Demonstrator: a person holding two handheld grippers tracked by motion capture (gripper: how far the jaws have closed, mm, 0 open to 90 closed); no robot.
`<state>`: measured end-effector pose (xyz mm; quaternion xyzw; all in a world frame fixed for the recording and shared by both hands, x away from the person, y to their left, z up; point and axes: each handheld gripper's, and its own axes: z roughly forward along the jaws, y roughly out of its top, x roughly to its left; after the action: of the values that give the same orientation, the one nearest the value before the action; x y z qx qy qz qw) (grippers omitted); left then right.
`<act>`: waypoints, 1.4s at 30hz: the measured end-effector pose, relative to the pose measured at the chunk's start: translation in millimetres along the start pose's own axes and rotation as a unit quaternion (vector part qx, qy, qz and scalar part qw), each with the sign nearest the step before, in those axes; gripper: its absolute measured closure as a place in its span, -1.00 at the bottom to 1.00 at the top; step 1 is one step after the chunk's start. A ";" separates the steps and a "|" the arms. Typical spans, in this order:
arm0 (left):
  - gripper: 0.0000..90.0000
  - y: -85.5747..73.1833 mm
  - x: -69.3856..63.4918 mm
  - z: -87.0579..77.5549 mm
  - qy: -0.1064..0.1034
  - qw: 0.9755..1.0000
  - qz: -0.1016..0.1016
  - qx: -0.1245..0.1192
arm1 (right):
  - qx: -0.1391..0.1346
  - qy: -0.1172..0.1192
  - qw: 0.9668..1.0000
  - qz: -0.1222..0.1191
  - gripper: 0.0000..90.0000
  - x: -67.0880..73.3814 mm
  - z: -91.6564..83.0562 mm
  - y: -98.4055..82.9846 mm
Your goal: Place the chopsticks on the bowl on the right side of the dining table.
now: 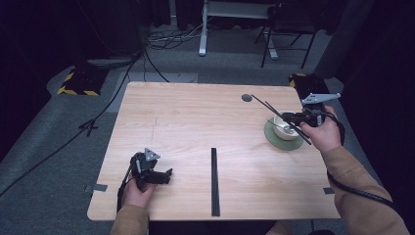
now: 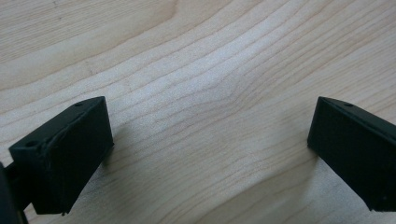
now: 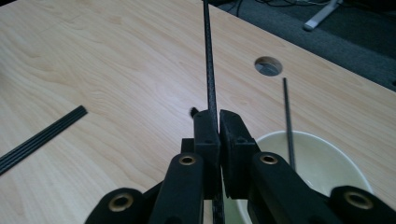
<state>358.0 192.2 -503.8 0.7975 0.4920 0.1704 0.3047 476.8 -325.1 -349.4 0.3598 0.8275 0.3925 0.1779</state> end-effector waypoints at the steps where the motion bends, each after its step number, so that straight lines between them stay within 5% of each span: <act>1: -0.99 0.1 0.0 0.1 0.000 1.000 0.000 0.000 | 0.000 -0.005 1.000 0.006 0.91 -3.6 -0.2 -0.8; 20: -0.99 1.0 0.0 0.9 0.003 1.000 0.000 -0.002 | 0.029 -0.063 0.996 0.058 0.91 -63.1 13.8 -30.4; 42: -0.99 2.2 0.7 1.1 0.000 1.000 0.001 0.002 | 0.065 -0.060 0.994 0.061 0.91 -73.4 35.3 -50.4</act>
<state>360.5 191.7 -503.3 0.7987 0.4918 0.1693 0.3027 523.9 -382.5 -409.9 0.4431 0.8157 0.3257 0.1794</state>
